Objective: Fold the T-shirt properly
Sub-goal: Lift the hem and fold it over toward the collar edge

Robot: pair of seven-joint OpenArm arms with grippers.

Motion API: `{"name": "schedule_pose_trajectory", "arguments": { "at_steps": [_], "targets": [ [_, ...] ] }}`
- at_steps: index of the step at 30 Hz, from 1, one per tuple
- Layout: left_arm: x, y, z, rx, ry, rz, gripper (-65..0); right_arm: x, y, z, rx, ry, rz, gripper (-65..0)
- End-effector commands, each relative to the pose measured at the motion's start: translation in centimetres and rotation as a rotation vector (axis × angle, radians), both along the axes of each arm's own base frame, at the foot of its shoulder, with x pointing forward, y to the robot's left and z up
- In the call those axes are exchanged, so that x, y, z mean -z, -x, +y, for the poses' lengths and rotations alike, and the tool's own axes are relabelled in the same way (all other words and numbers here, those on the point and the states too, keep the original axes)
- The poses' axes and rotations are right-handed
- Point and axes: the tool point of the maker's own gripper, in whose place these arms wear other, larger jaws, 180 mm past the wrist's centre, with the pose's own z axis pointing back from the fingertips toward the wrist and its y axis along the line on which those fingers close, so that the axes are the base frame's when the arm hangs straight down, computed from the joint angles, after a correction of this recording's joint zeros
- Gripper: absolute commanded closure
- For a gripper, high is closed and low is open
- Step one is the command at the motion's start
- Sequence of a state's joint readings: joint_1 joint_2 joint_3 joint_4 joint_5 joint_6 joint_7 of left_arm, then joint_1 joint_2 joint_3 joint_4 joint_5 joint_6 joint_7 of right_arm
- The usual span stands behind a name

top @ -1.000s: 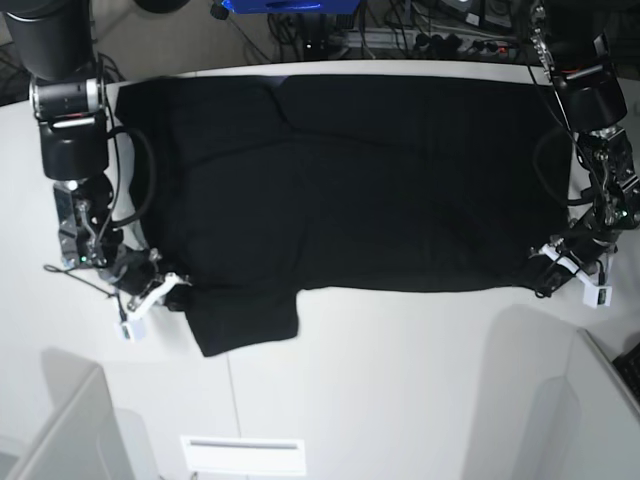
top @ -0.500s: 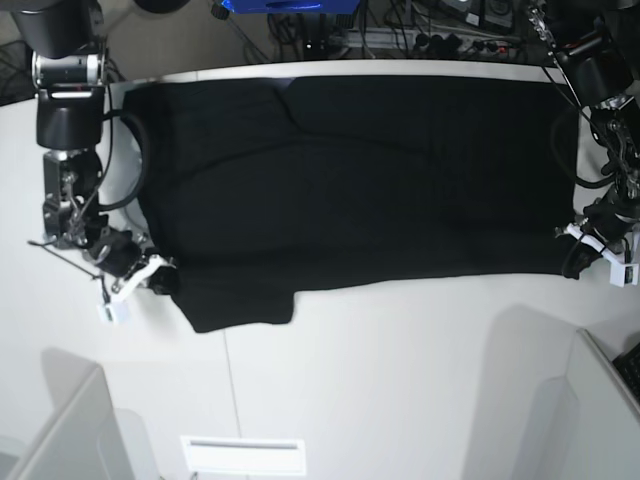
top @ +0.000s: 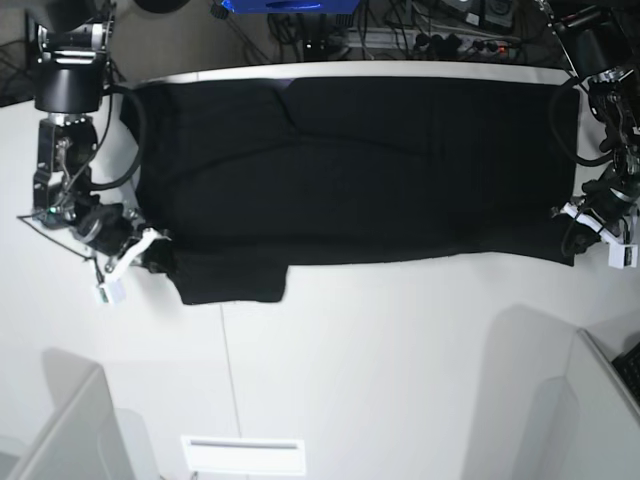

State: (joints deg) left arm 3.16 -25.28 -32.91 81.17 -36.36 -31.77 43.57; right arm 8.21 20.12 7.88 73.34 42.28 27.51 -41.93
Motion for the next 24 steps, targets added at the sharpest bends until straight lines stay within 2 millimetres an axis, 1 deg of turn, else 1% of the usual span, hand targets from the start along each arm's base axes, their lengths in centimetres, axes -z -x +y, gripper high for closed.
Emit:
{"name": "schedule_pose_trajectory", "arguments": {
  "at_steps": [1, 5, 8, 10, 13, 14, 17, 20, 22, 24],
  "targets": [
    [-1.8, -0.6, 0.5, 0.008, -0.028, -0.049, 0.0, -2.3, -1.3, -1.1, 0.019, -0.003, -0.071, 0.0],
    [-1.6, 0.4, 0.1, 0.027, -0.048, -0.034, 0.0, -2.6, 0.2, -1.8, 0.018, 0.023, -0.057, 0.0],
    [-1.8, 0.8, -0.2, 0.040, -0.060, -0.033, 0.0, -3.0, 1.1, -1.5, 0.005, 0.037, -0.060, 0.0],
    [-1.8, 1.2, -0.5, 0.051, -0.069, -0.030, 0.0, -2.7, 1.8, -1.0, -0.009, 0.041, -0.049, 0.0],
    [-1.7, 1.7, -0.8, 0.060, -0.076, -0.022, 0.0, -2.7, 2.8, -1.3, 0.005, 0.039, -0.046, 0.0],
    [-1.6, 1.9, -0.8, 0.063, -0.078, -0.018, 0.0, -2.7, 3.1, -1.1, 0.009, 0.032, -0.044, 0.0],
    [-1.5, 2.3, -0.9, 0.068, -0.083, -0.011, 0.0, -3.3, 4.0, -1.9, 0.037, 0.042, -0.039, 0.0],
    [-1.6, 2.3, -1.0, 0.072, -0.086, -0.014, 0.0, -3.8, 5.0, -2.2, 0.048, 0.055, -0.025, 0.0],
    [-1.3, 2.7, -1.0, 0.073, -0.088, -0.001, 0.0, -3.9, 5.7, -2.2, 0.054, 0.058, -0.013, 0.0],
    [-1.4, 2.9, -1.2, 0.081, -0.095, 0.000, 0.0, -4.0, 6.3, -2.2, 0.058, 0.065, -0.010, 0.0]
  ]
}}
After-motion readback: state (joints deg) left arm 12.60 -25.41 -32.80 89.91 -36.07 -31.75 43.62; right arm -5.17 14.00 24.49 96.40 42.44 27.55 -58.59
